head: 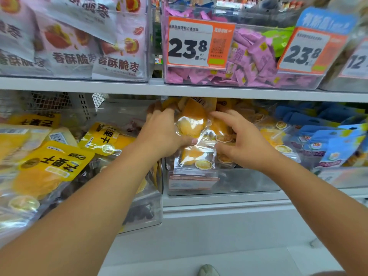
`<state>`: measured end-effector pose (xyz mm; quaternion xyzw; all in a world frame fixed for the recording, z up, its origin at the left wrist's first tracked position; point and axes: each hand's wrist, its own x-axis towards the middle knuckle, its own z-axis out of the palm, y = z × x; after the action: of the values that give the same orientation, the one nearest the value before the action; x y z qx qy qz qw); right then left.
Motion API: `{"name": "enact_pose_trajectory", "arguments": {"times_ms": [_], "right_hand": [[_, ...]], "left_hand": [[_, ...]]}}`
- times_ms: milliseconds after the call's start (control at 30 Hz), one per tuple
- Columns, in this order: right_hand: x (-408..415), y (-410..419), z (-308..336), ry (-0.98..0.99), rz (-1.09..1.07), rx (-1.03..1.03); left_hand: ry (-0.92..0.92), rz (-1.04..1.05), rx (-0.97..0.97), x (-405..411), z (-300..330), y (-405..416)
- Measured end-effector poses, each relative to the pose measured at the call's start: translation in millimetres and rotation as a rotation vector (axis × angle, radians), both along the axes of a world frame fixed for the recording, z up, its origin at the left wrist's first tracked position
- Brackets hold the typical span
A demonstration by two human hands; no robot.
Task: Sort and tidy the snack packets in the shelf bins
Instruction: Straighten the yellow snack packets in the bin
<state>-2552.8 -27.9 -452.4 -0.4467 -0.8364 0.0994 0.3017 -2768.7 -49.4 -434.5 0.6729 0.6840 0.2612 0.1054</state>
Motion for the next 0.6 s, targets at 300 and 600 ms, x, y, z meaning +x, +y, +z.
{"name": "enact_pose_trajectory", "arguments": {"times_ms": [300,600], "right_hand": [[-16.7,-8.9,8.1,-0.057,-0.252,0.105],[-13.7,-20.2,0.8,-0.241,0.035,-0.046]], "left_hand": [[-0.030,0.056,0.006,0.7,4.1,4.6],[0.059,-0.059,-0.065,-5.4,-0.5,-7.1]]}}
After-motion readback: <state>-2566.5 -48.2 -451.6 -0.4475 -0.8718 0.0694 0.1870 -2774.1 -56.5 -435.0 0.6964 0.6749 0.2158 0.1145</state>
